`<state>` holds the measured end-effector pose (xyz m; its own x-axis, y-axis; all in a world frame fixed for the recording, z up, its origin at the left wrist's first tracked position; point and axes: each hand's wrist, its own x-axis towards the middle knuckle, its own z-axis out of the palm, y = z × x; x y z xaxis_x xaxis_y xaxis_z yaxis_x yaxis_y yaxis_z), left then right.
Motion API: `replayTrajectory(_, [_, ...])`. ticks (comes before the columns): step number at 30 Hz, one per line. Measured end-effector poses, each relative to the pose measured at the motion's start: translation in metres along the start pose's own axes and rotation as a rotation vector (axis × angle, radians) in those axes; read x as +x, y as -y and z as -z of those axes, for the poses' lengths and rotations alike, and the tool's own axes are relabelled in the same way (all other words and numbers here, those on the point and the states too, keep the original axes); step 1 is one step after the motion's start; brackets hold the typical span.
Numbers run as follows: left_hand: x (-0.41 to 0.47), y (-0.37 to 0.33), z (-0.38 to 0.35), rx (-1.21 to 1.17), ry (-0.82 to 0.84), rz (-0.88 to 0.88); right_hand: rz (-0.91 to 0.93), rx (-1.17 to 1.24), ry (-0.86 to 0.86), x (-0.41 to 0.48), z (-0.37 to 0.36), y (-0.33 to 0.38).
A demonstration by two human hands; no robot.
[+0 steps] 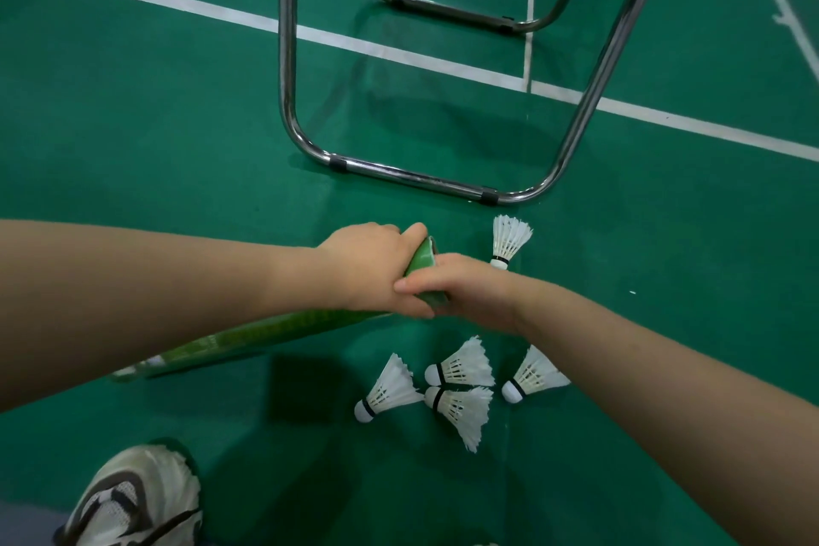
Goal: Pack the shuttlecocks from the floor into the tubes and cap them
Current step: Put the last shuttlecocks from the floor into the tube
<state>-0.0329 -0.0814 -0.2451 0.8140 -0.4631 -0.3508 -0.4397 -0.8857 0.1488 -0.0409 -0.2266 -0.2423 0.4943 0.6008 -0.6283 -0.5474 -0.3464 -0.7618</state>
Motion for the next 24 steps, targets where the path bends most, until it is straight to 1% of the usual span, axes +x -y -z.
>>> replayTrajectory(1, [0.005,0.0,0.001,-0.007,-0.012,0.024,0.026,-0.002,-0.1,-0.001,0.006,0.001])
replayTrajectory(3, [0.013,-0.001,0.002,-0.01,-0.022,0.065,0.05,-0.014,-0.37,-0.002,0.025,0.002])
replayTrajectory(5, [0.019,0.0,0.001,-0.009,-0.009,0.082,0.027,-0.03,-0.616,-0.002,0.051,0.001])
replayTrajectory(6, [0.022,0.001,0.0,-0.008,0.003,0.087,-0.014,-0.1,-0.721,-0.002,0.065,-0.003])
replayTrajectory(7, [0.025,0.002,-0.002,-0.009,0.015,0.09,-0.072,-0.227,-0.809,0.0,0.079,-0.009])
replayTrajectory(9, [0.031,0.003,-0.005,-0.016,0.039,0.096,-0.175,-0.518,-0.912,0.003,0.103,-0.023])
replayTrajectory(11, [0.036,0.004,-0.007,-0.03,0.062,0.107,-0.173,-0.692,-0.938,0.008,0.123,-0.035])
replayTrajectory(13, [0.041,0.006,-0.009,-0.057,0.068,0.121,-0.173,-0.839,-0.925,0.016,0.137,-0.045])
replayTrajectory(15, [0.044,0.008,-0.01,-0.09,0.063,0.135,-0.22,-0.91,-0.9,0.023,0.143,-0.051])
replayTrajectory(18, [0.047,0.012,-0.012,-0.124,0.048,0.136,-0.282,-0.955,-0.87,0.033,0.144,-0.059])
replayTrajectory(21, [0.05,0.016,-0.013,-0.153,0.044,0.133,-0.356,-1.011,-0.889,0.038,0.144,-0.062])
replayTrajectory(22, [0.051,0.017,-0.012,-0.162,0.045,0.135,-0.352,-0.992,-0.905,0.038,0.146,-0.062])
replayTrajectory(24, [0.053,0.019,-0.012,-0.187,0.047,0.139,-0.275,-0.815,-0.912,0.035,0.144,-0.06])
